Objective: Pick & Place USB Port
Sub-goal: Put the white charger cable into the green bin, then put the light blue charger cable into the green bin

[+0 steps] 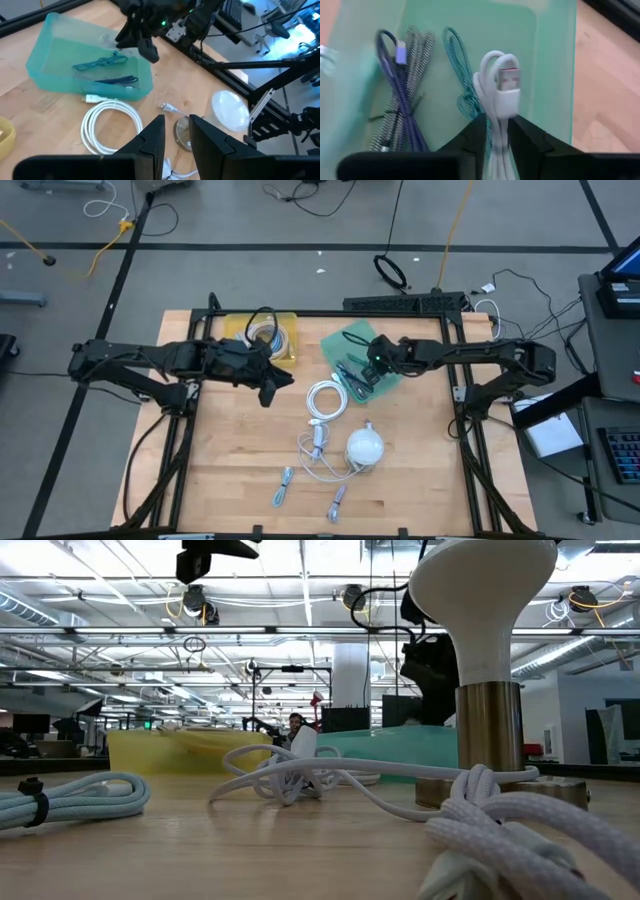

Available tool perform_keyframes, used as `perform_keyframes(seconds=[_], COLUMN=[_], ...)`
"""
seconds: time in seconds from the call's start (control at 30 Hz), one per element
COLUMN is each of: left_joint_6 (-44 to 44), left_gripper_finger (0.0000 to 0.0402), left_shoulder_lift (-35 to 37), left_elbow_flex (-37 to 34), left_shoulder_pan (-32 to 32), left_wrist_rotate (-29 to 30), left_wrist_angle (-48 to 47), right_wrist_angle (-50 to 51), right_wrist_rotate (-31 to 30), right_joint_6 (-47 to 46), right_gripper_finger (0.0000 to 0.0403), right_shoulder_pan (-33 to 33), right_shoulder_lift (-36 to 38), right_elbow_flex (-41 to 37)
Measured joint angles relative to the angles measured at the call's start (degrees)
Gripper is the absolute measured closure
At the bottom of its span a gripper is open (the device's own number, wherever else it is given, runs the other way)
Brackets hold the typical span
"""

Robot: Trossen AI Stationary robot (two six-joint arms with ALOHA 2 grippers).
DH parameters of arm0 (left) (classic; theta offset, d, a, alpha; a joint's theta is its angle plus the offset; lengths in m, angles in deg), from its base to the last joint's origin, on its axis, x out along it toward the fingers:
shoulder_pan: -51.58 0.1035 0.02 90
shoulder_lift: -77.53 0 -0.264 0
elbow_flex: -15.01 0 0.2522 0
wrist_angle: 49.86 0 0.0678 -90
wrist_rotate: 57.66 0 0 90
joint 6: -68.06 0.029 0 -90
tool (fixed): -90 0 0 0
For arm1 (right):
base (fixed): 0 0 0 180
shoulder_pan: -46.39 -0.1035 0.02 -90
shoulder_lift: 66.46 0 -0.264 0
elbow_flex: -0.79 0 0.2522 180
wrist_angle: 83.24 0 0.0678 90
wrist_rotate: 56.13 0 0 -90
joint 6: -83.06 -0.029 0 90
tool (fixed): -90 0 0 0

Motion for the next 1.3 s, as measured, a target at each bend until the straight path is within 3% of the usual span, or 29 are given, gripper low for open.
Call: perform_keyframes(seconds=[0.1, 0.27, 0.43, 0.6, 0.77, 0.93, 1.0, 1.1, 1.3], left_joint_6=[-0.02, -0.04, -0.44, -5.75, -15.31, -25.49, -30.28, -36.08, -43.36], left_gripper_finger=[0.0311, 0.0311, 0.0311, 0.0311, 0.0311, 0.0311, 0.0311, 0.0311, 0.0311], left_shoulder_lift=[0.00, 0.00, 0.00, -2.39, -8.38, -18.56, -22.73, -27.35, -39.58], left_elbow_flex=[-0.01, -0.01, -0.02, -2.97, -8.41, -8.53, -6.48, -0.90, 18.80], left_shoulder_pan=[0.00, -0.03, -1.94, -6.35, -13.80, -21.90, -24.16, -27.19, -31.23], left_wrist_rotate=[0.02, -0.66, -6.65, -13.02, -19.14, -18.93, -16.71, -11.27, -7.13], left_wrist_angle=[-0.75, -4.26, -12.37, -16.65, -9.29, 3.30, 8.47, 6.34, -15.89], right_wrist_angle=[-1.16, -6.59, -14.56, -17.86, -18.27, -17.01, -14.87, -12.29, -8.81], right_wrist_rotate=[0.53, 6.35, 12.66, 15.23, 15.22, 15.23, 15.27, 16.42, 18.15], right_joint_6=[0.36, 0.37, -2.50, -6.67, -11.16, -12.80, -12.70, -11.80, -10.96], right_gripper_finger=[0.0302, 0.0278, 0.0266, 0.0266, 0.0269, 0.0269, 0.0269, 0.0269, 0.0269], right_shoulder_pan=[-0.14, -0.18, -1.31, -3.97, -7.42, -11.15, -12.70, -15.28, -21.78], right_shoulder_lift=[0.52, 3.72, 10.74, 18.06, 23.76, 27.57, 28.84, 30.33, 32.56], right_elbow_flex=[-0.02, -0.02, 0.00, 0.00, 0.02, 0.02, 0.02, 0.02, 0.02])
